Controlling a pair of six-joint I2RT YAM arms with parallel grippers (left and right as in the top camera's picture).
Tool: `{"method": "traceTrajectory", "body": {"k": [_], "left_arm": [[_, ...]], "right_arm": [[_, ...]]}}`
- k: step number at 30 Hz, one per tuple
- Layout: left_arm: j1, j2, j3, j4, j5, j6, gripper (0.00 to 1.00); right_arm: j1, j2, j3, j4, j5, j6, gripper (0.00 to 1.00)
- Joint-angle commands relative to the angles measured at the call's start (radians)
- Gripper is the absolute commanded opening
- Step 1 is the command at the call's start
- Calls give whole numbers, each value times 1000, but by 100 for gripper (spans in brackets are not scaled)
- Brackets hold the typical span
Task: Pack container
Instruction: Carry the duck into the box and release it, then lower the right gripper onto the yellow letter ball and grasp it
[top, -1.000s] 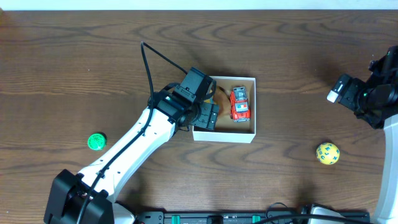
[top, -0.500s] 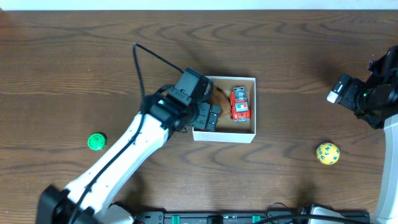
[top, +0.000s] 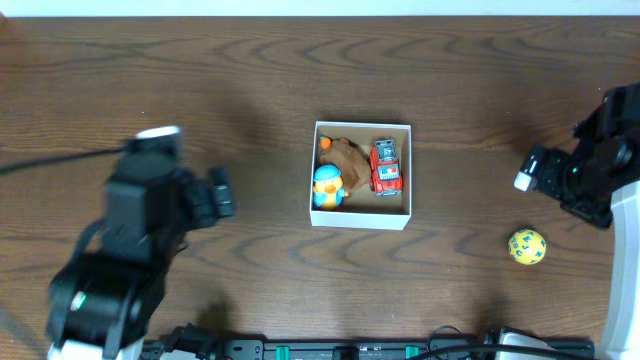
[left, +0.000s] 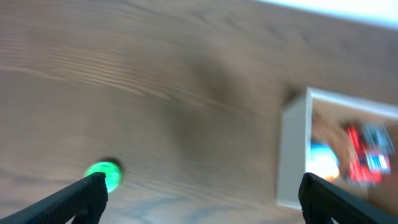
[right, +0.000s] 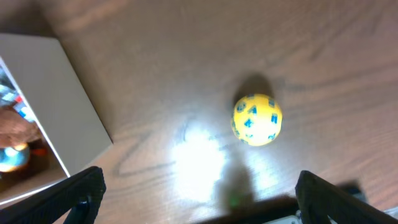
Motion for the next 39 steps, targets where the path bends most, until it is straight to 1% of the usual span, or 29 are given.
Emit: {"method": "traceTrajectory", "body": {"k": [1, 4, 7, 11, 15, 18, 24, 28, 33, 35, 39], "left_arm": [[108, -55, 6, -24, -18, -6, 98], [166, -58, 3, -61, 16, -5, 98], [184, -28, 0, -84, 38, -4, 98], [184, 47, 0, -89, 88, 55, 98], [185, 149, 0, -88, 100, 72, 98], [185, 238, 0, -83, 145, 113, 98], [185, 428, 0, -71, 148, 113, 98], [185, 503, 0, -56, 148, 117, 98], [185, 556, 0, -51, 148, 120, 98], [185, 565, 0, -51, 148, 120, 98], [185, 565, 0, -52, 148, 120, 98]], "right_arm": [[13, 5, -78, 6, 13, 50, 99], [0, 5, -208, 89, 80, 106, 99], [-29, 5, -332, 211, 92, 110, 99], [-80, 5, -450, 340, 95, 110, 99], [-116, 5, -495, 392, 101, 109, 99], [-121, 5, -514, 412, 108, 109, 99], [-121, 5, -600, 482, 109, 114, 99], [-121, 6, -661, 547, 111, 122, 99], [-121, 6, -700, 597, 112, 125, 99], [-121, 6, -700, 603, 112, 125, 96], [-121, 5, -700, 607, 112, 125, 84]]}}
